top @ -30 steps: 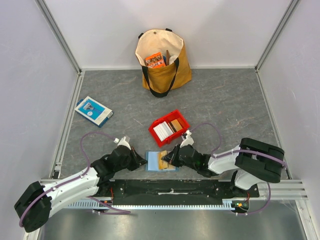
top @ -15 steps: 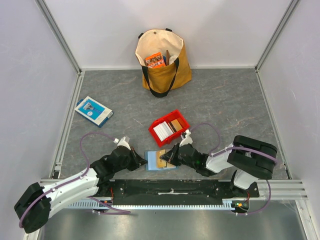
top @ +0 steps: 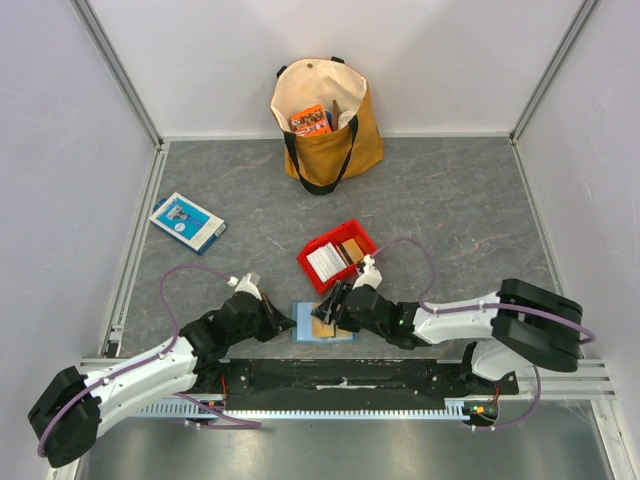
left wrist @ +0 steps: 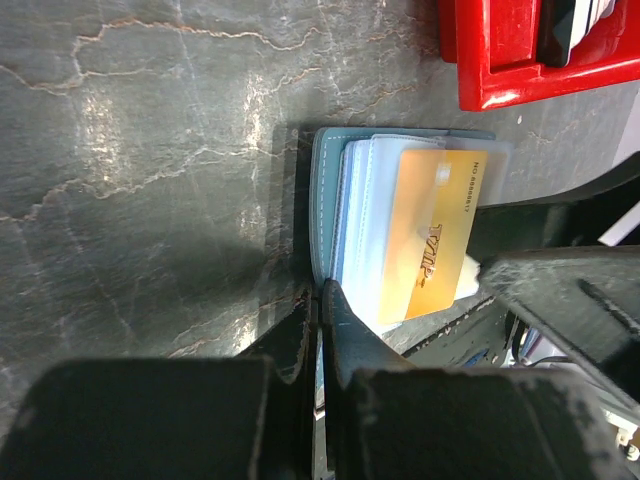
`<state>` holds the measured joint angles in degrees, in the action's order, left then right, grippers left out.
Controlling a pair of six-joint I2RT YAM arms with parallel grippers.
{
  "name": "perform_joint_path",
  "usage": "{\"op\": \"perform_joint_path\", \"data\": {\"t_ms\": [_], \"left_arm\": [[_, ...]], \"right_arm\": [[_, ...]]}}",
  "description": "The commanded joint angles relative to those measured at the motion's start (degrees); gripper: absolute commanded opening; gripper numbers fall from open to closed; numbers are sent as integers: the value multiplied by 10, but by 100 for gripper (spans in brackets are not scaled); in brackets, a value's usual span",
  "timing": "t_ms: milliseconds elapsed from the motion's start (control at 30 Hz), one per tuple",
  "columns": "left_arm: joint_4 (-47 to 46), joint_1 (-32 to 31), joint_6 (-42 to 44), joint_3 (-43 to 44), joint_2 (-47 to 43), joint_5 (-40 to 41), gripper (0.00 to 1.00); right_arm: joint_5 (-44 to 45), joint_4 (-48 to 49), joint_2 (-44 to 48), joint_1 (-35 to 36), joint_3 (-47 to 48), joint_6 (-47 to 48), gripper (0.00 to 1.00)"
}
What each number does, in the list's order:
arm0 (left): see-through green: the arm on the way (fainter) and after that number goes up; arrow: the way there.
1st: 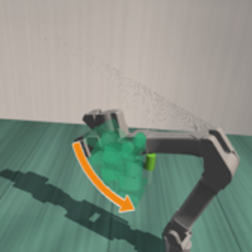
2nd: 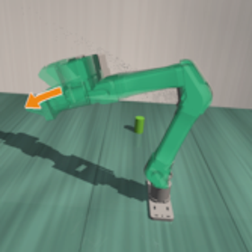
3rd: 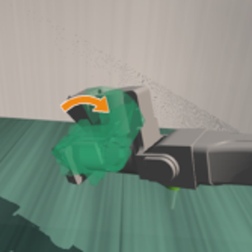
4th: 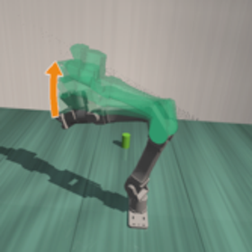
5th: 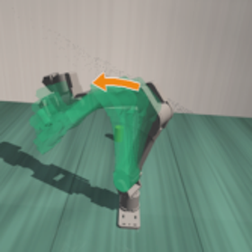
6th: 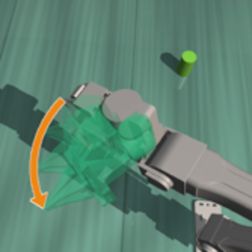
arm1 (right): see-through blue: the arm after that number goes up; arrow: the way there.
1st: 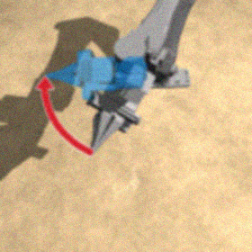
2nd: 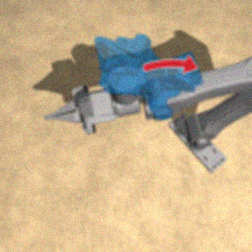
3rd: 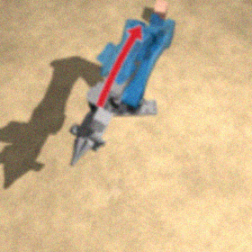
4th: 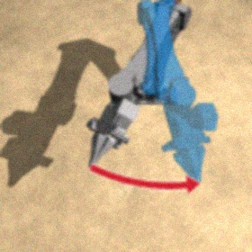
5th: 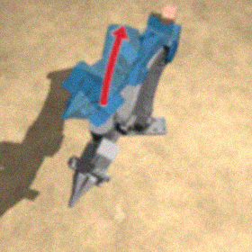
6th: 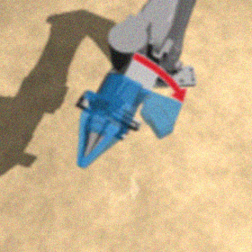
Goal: Put the credit cards into the card holder
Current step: Insert the credit card into the card holder.
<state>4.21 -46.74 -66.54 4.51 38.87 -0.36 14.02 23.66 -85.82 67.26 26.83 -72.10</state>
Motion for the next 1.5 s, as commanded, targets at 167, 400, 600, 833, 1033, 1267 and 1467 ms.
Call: {"op": "perform_joint_path", "data": {"t_ms": [167, 400, 600, 833, 1033, 1267, 1467], "left_arm": [[-5, -1, 1, 9, 1, 0, 2], [-10, -1, 1, 11, 3, -3, 2], [-7, -1, 1, 14, 1, -2, 2], [-11, -1, 0, 12, 2, -2, 2], [-3, -1, 4, 17, 1, -1, 2], [0, -1, 7, 21, 0, -2, 2], [2, -1, 9, 19, -6, -1, 2]], "right_arm": [[48, -180, 20, 2, 57, 65, 68], [18, -172, -34, 14, 96, 73, 68], [13, -172, -38, 30, 122, 73, 65], [36, -193, -28, 51, 148, 77, 58], [41, -173, -19, 52, 142, 81, 48], [33, -148, -16, 52, 138, 84, 38], [36, -144, -9, 51, 133, 82, 33]]}}
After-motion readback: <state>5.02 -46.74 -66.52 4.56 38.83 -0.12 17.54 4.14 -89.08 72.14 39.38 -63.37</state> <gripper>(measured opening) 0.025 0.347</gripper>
